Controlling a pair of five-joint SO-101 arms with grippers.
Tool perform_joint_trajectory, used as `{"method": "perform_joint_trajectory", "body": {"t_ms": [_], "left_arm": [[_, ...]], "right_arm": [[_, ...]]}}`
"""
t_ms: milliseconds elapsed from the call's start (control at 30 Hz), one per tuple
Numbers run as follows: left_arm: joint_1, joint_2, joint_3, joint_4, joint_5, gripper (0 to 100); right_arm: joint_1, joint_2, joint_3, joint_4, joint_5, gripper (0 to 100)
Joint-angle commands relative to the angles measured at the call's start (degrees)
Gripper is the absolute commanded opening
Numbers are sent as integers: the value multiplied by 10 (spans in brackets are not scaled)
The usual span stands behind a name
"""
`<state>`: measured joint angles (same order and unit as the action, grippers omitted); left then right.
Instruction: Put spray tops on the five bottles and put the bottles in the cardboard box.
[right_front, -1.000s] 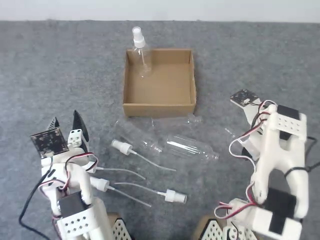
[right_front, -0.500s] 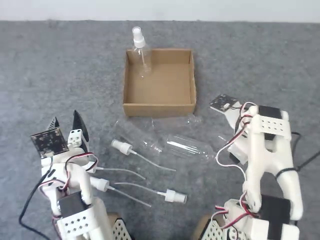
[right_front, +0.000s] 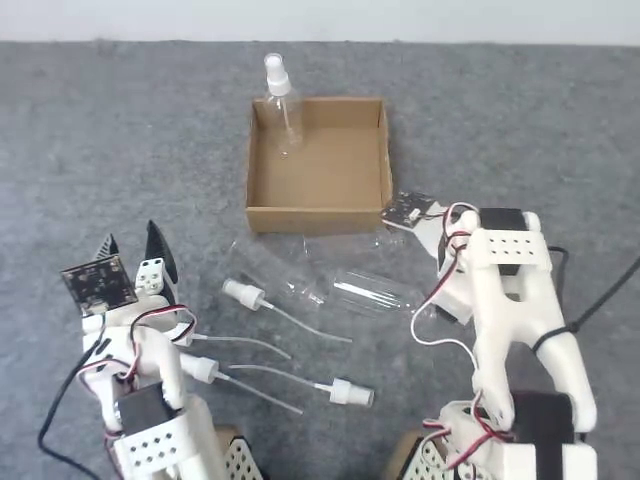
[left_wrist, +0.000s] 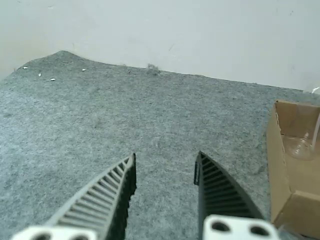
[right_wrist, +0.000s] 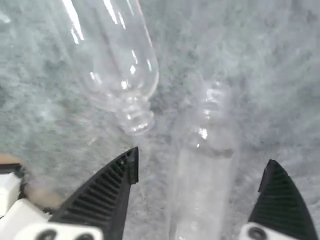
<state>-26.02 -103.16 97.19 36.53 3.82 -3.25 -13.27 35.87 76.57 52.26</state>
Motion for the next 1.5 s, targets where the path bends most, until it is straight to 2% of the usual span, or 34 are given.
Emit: {"method": "perform_joint_trajectory", "body": {"t_ms": [0, 200, 400, 967, 1167, 1467], "left_arm": [[-3, -11, -7, -7, 5, 184], [-3, -11, -7, -7, 5, 184], [-3, -11, -7, -7, 5, 184], [-3, -11, -7, -7, 5, 184], [-3, -11, -7, -7, 5, 184], [-3, -11, -7, -7, 5, 184]], "right_arm": [[-4, -23, -36, -21, -3, 329], [-3, -7, -36, -22, -2, 329], [1, 70, -39, -80, -2, 329], [29, 80, -35, -95, 31, 328], [26, 80, -35, -98, 31, 232], [29, 80, -25, -101, 31, 243]]}}
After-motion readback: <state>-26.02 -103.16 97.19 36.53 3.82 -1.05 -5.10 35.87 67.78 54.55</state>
